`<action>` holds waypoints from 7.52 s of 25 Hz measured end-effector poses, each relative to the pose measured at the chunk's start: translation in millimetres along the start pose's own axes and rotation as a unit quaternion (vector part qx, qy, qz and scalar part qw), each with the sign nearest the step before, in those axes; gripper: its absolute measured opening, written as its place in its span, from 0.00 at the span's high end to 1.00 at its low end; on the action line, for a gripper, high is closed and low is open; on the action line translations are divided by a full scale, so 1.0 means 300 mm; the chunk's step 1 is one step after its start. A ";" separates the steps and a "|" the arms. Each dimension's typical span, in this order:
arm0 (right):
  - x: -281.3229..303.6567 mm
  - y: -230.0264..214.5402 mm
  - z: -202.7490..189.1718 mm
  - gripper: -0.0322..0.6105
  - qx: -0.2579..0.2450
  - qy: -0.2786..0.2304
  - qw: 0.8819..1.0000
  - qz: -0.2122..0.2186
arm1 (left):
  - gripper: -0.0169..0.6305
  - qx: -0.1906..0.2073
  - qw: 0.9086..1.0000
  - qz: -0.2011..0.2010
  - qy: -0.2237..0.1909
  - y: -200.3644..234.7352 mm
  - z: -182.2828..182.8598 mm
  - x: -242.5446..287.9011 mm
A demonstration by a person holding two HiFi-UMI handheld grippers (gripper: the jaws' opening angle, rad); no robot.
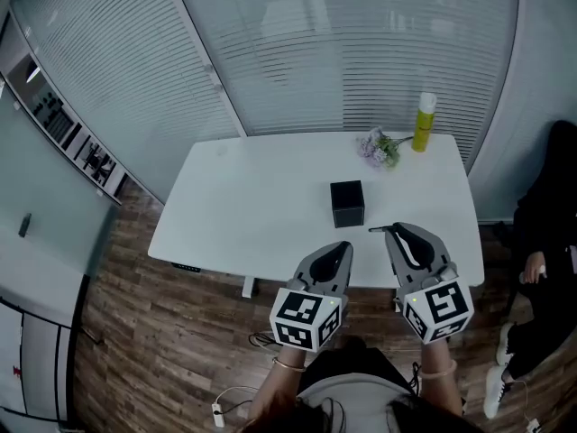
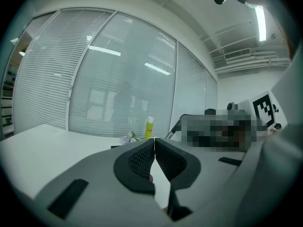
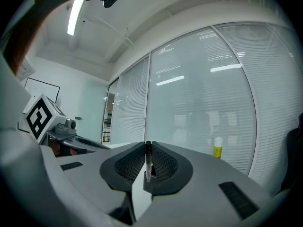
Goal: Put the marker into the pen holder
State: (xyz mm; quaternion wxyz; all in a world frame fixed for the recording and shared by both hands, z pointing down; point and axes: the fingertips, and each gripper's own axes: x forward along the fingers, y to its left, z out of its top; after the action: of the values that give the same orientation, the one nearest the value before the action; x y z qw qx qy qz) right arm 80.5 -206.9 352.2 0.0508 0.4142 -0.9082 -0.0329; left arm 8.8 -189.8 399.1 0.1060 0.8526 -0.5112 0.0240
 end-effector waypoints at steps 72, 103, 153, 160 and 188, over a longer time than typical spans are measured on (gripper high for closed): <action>0.683 -0.135 -0.480 0.84 0.042 0.217 0.975 -0.005 | 0.94 -0.057 0.994 -0.058 0.074 0.500 -0.111 0.446; 0.654 -0.151 -0.547 0.84 0.027 0.286 0.958 -0.012 | 0.94 -0.068 0.991 -0.078 0.090 0.473 -0.146 0.479; 0.416 -0.121 -0.328 0.88 0.007 0.163 0.986 -0.028 | 0.94 -0.020 0.998 -0.037 0.038 0.338 -0.041 0.258; 0.340 -0.116 -0.280 0.90 0.006 0.135 0.991 -0.024 | 0.94 -0.006 0.999 -0.030 0.027 0.286 -0.014 0.222; 0.097 -0.058 -0.138 0.91 0.009 0.041 0.998 -0.040 | 0.94 0.023 1.000 -0.004 0.004 0.131 0.020 0.050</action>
State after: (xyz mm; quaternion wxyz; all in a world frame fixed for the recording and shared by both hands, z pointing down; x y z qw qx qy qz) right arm 79.6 -241.0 393.4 0.0832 0.4520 -0.8881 -0.0100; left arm -18.9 -222.0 401.8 0.0882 0.8566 -0.5069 0.0388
